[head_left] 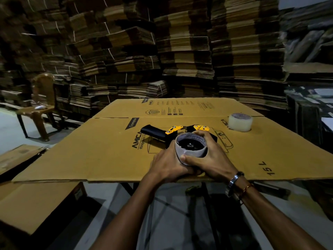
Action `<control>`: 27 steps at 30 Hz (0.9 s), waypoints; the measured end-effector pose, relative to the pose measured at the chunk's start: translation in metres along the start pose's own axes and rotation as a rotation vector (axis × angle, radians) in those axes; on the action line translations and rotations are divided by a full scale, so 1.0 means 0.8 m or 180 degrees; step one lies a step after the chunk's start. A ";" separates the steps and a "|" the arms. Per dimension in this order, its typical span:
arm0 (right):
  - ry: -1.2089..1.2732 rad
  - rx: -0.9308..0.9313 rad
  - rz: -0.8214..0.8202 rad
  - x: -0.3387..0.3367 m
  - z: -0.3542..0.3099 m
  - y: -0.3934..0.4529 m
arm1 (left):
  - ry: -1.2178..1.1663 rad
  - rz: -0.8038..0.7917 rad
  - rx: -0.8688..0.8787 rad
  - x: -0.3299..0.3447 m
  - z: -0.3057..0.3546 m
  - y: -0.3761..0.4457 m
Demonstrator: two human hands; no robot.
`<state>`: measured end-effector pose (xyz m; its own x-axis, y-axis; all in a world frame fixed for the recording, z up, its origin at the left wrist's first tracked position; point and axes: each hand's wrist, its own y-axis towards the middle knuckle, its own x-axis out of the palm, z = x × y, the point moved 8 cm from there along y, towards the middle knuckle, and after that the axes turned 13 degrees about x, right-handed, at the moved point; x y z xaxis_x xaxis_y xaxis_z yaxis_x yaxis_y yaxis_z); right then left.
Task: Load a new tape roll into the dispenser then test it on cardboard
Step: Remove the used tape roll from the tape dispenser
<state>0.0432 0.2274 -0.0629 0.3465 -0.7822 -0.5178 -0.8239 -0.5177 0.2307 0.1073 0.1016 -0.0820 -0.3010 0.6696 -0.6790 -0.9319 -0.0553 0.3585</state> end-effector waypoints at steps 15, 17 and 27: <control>-0.0366 0.0272 -0.0772 -0.004 -0.008 0.013 | 0.0143 -0.0234 0.0322 -0.005 0.007 0.006; -0.0069 0.0336 -0.0704 -0.003 0.001 0.010 | 0.0066 -0.0289 0.0394 -0.005 0.006 0.009; -0.0144 0.0223 -0.0216 -0.001 -0.002 0.008 | -0.0064 -0.0300 0.0345 -0.004 -0.007 0.015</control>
<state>0.0381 0.2240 -0.0599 0.3833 -0.7289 -0.5673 -0.8291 -0.5422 0.1365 0.0957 0.0946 -0.0787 -0.2081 0.6828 -0.7003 -0.9281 0.0880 0.3617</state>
